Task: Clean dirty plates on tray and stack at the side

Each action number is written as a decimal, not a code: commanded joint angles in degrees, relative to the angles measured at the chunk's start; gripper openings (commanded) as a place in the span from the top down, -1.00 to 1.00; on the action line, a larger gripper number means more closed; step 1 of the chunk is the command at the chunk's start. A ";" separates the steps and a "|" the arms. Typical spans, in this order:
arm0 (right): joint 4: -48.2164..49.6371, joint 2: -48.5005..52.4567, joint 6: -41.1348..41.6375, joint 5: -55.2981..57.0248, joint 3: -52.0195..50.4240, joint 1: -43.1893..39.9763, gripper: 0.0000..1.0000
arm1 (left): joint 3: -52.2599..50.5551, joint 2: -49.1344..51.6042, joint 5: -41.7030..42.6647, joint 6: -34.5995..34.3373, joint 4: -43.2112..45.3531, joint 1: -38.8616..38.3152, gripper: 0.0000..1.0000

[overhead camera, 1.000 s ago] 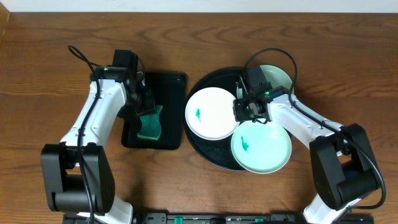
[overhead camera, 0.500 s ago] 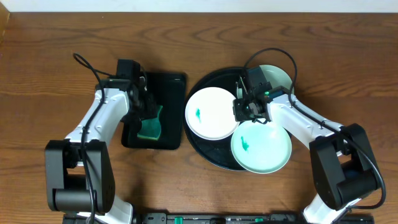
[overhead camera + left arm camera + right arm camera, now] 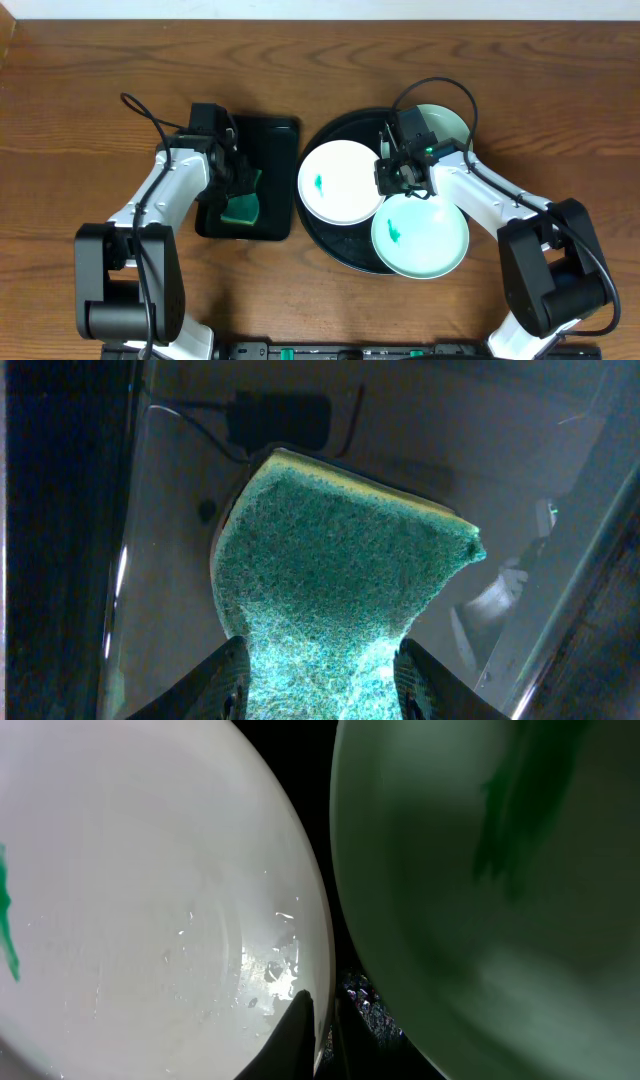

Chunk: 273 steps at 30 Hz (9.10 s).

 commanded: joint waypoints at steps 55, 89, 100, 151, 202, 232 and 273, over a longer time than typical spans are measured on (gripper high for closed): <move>0.50 -0.04 0.20 0.09 -0.15 0.50 0.86 | -4.11 0.55 -2.62 -0.52 1.97 -1.46 0.08; 0.61 -0.04 0.17 0.09 -0.15 0.50 0.56 | -0.98 -3.34 -4.57 -0.55 0.11 -1.46 -0.07; 0.63 -0.04 0.17 0.09 -0.15 0.50 0.56 | -1.53 -3.32 -4.17 -0.52 -0.28 -2.54 -0.08; 0.68 -0.04 0.17 0.09 -0.15 0.50 0.55 | -8.87 1.29 -4.15 -1.84 9.22 -2.97 0.11; 0.59 -0.04 0.17 0.07 -0.15 0.50 0.98 | -5.81 -23.61 -4.17 1.73 8.11 -2.97 0.85; 0.44 -0.04 0.17 -0.15 -0.15 0.50 0.24 | -6.01 -25.07 -3.98 -0.90 9.77 -2.97 0.85; 1.05 0.61 3.87 0.74 -0.15 1.53 0.97 | -5.31 -25.07 -0.87 -1.03 8.59 -2.97 0.86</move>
